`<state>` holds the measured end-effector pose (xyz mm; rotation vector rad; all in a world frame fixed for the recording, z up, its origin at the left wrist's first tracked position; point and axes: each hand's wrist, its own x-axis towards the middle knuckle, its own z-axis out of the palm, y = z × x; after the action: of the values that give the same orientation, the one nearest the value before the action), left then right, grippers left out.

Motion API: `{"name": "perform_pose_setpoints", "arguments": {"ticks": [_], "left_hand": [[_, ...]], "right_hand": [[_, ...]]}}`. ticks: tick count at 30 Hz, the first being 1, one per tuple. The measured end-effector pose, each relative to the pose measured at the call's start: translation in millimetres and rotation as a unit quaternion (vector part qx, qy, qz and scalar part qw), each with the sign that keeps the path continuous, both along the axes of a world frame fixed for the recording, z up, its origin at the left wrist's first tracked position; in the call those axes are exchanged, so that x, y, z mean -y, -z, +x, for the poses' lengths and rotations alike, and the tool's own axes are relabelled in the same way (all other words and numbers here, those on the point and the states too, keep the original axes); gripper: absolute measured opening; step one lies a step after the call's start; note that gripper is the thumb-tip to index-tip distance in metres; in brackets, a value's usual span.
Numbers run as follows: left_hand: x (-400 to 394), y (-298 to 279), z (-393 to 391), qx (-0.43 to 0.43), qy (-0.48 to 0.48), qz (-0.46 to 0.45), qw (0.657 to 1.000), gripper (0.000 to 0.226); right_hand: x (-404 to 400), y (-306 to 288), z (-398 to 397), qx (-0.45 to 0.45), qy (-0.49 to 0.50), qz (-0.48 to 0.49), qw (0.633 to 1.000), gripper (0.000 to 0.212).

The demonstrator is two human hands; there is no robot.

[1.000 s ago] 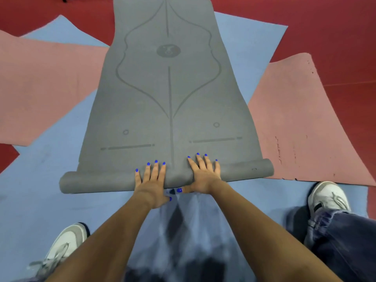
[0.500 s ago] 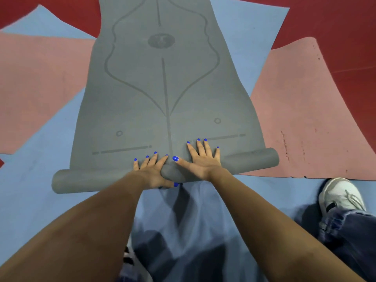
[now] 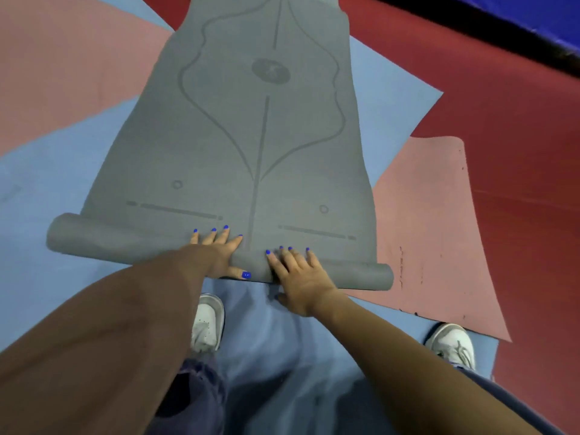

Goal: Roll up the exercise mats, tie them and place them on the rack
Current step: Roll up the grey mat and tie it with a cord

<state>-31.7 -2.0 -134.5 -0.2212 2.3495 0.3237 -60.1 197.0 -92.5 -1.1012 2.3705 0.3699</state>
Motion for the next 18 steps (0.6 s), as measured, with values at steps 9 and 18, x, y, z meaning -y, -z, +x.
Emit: {"name": "perform_pose_setpoints", "arguments": {"ticks": [9,18], "left_hand": [[2,-7,6,-0.024,-0.007,0.012,1.000,0.099],[1,-9,3,-0.006,-0.001,-0.010,1.000,0.097]], "right_hand": [[34,-25,-1,0.120,0.038,0.230,0.965,0.114],[7,11,15,0.110,0.088,0.091,0.986,0.114]]}}
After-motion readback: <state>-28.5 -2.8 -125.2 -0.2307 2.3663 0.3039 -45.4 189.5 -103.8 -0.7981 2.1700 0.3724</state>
